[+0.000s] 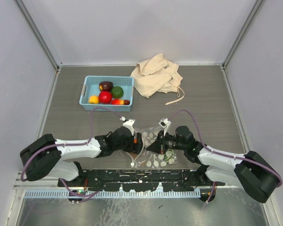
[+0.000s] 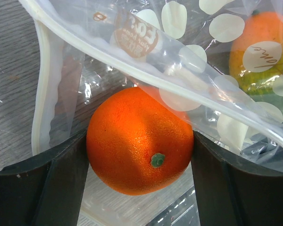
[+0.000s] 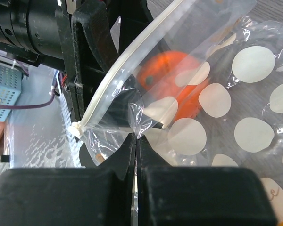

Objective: Open the zip-top bag and remove the fake food
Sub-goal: Pick up the fake fruit from the zipper food storage bag.

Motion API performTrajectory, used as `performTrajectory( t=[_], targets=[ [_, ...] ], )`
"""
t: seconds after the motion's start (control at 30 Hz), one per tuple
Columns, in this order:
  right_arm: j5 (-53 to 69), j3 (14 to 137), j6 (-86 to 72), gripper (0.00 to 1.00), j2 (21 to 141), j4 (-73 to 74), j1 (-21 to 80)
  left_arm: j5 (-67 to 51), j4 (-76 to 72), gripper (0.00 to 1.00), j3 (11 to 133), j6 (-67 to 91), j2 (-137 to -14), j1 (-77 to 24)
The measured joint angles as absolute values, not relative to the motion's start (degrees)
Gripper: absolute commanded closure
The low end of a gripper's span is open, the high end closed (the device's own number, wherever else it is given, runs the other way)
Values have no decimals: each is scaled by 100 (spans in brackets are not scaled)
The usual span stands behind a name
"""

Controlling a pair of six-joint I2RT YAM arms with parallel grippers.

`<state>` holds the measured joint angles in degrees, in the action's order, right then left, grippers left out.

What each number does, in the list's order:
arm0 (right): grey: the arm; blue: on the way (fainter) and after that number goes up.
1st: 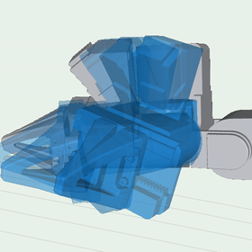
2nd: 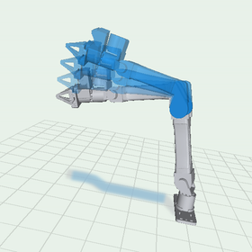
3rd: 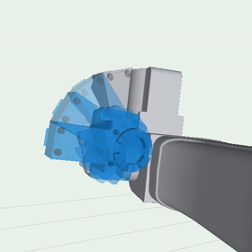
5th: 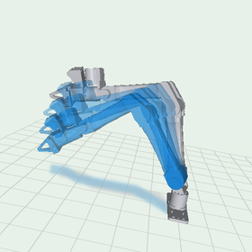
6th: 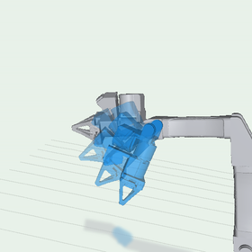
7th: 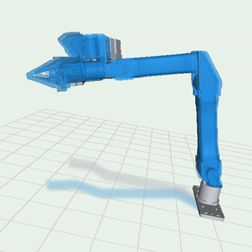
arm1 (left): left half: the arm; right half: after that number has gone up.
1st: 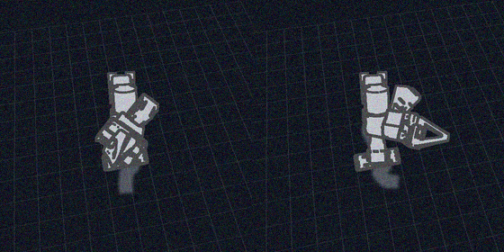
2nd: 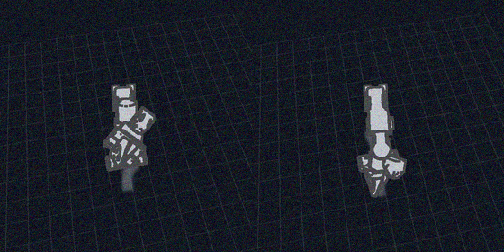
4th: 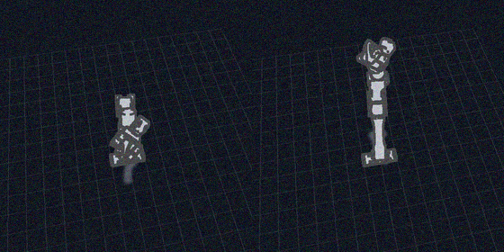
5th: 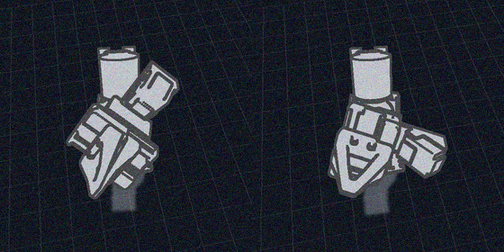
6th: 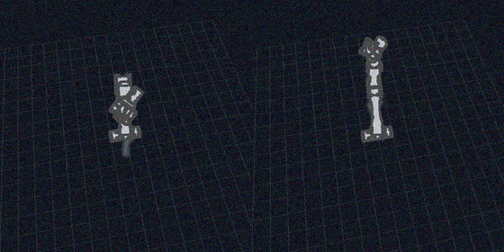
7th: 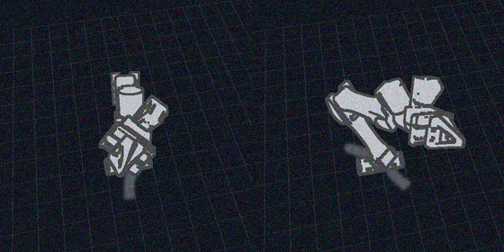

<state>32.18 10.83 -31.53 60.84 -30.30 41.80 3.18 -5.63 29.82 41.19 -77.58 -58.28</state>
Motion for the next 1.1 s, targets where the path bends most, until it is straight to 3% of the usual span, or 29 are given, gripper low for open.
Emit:
performTrajectory(
  t=[0.4, 1.1],
  targets=[
    [2869, 1083, -2792, 99, 5339, -2239, 4189, 193, -582, 62, 2711, 4246, -7408, -5739],
    [2751, 963, -2637, 99, 4836, -1879, 4189, -484, -827, 63, 2036, 4786, -5489, -5205]
  ],
)
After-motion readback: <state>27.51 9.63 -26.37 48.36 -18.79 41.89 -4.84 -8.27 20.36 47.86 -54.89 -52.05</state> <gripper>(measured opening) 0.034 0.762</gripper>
